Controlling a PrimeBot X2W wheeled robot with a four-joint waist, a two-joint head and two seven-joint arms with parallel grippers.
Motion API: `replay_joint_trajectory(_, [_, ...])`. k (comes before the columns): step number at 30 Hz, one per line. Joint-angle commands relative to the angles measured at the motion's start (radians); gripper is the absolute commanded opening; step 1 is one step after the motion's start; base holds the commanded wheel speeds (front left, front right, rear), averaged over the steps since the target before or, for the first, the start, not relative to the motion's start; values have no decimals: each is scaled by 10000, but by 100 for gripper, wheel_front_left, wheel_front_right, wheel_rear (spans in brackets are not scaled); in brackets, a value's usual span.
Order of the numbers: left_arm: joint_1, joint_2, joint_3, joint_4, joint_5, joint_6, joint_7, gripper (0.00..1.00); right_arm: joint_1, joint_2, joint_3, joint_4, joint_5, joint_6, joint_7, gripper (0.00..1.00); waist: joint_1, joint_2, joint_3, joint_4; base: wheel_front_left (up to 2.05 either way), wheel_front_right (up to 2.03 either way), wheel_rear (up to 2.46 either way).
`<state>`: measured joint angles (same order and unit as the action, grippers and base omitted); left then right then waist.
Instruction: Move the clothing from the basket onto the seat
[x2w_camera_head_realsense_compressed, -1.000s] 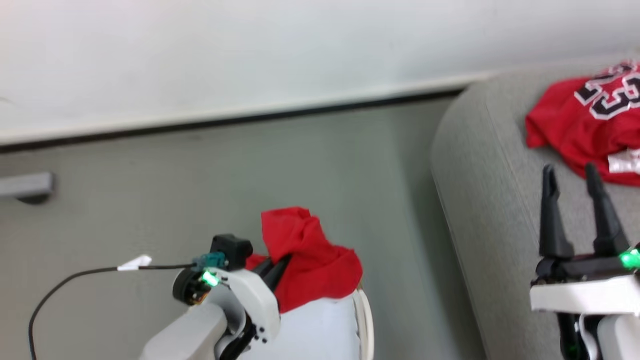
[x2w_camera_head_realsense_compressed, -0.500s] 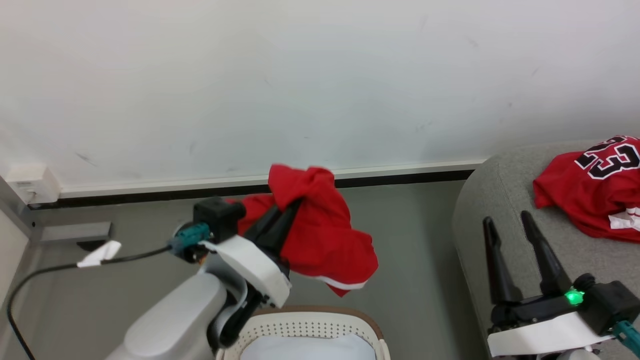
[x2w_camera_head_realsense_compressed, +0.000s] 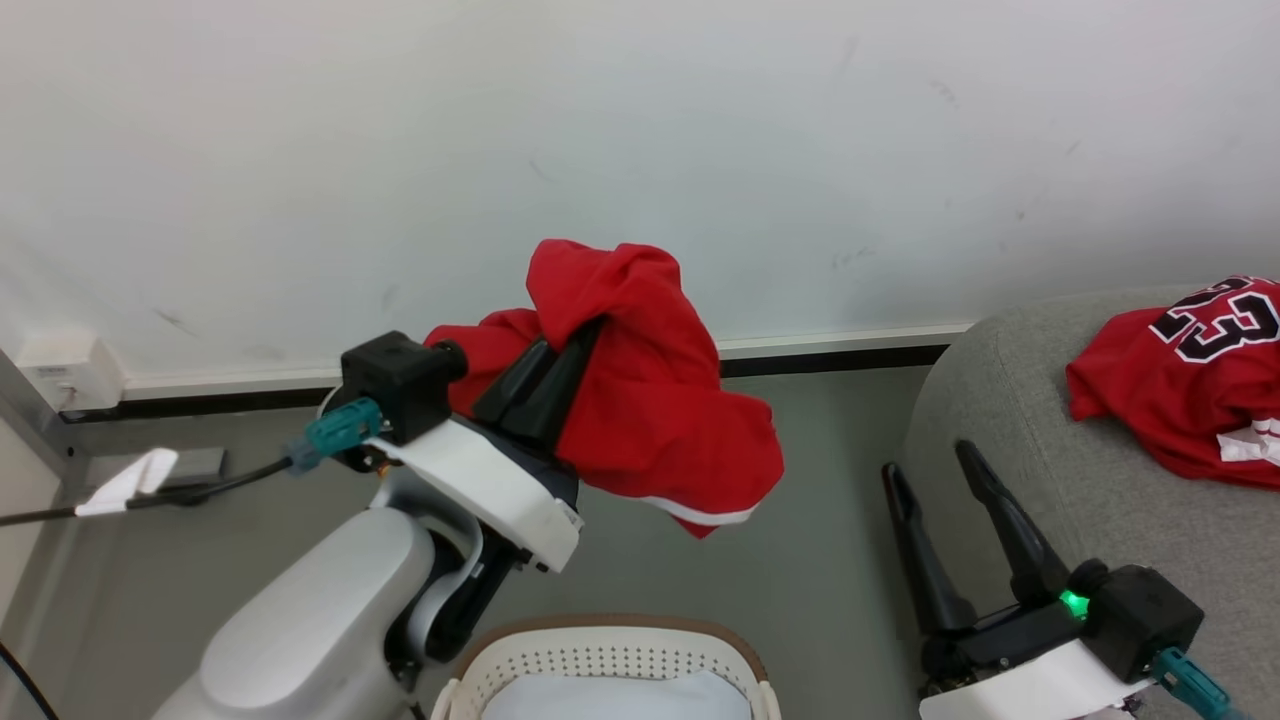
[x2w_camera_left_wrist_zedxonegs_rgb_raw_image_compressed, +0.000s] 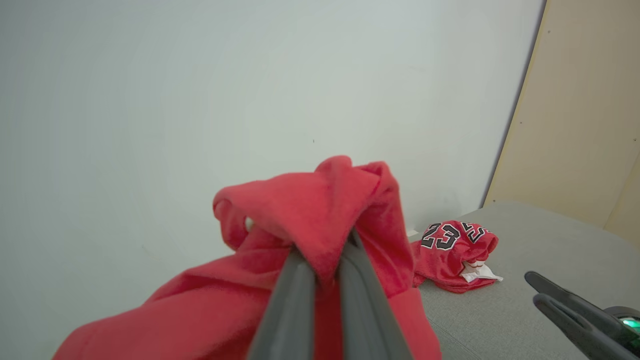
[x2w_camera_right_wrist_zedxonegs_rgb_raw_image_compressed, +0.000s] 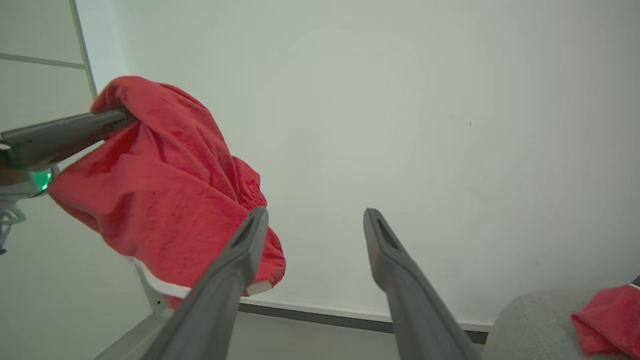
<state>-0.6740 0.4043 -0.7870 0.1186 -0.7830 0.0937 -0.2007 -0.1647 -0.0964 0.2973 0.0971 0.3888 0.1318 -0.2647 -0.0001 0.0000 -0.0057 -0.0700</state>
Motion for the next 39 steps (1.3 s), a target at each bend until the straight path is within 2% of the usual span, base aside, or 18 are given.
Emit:
replay_joint_trajectory(1, [145, 94, 0, -94, -58, 64, 34, 0, -206, -152, 194, 43, -46, -22, 7, 100, 1, 0, 14, 10, 0, 0, 0])
replay_joint_trajectory(10, [480, -118, -592, -26, 127, -35, 201, 0, -1017, -809, 1806, 457, 325, -22, 321, 100, 1, 0, 15, 256, 0, 0, 0])
replay_joint_trajectory(20, [415, -672, -1357, -167, 293, -399, 396, 0, -2173, -1400, 3866, 1773, 700, -22, 1215, 100, 1, 0, -108, 1019, 0, 0, 0])
replay_joint_trajectory(26, [347, -982, -1815, -379, 316, -631, 700, 0, -2856, -1324, 4889, 2616, 1163, -22, 1186, 100, 1, 0, -211, 1479, 0, 0, 0])
replay_joint_trajectory(33, [524, -1173, -2195, -439, 299, -716, 919, 0, -3285, -899, 4990, 3553, 1432, -22, 588, 100, 1, 0, -335, 1818, 0, 0, 0])
replay_joint_trajectory(34, [554, -1184, -2219, -428, 275, -709, 906, 0, -3316, -837, 5019, 3681, 1448, -22, 519, 39, 1, 0, -347, 1849, 0, 0, 0])
replay_joint_trajectory(35, [573, -1193, -2227, -420, 251, -691, 912, 0, -3343, -796, 5042, 3788, 1500, -22, 471, 0, 1, 0, -354, 1872, 0, 0, 0])
replay_joint_trajectory(39, [626, -1110, -2192, -354, 189, -653, 890, 0, -3397, -755, 5187, 4060, 1704, -22, 276, 0, 1, 0, -377, 1913, 0, 0, 0])
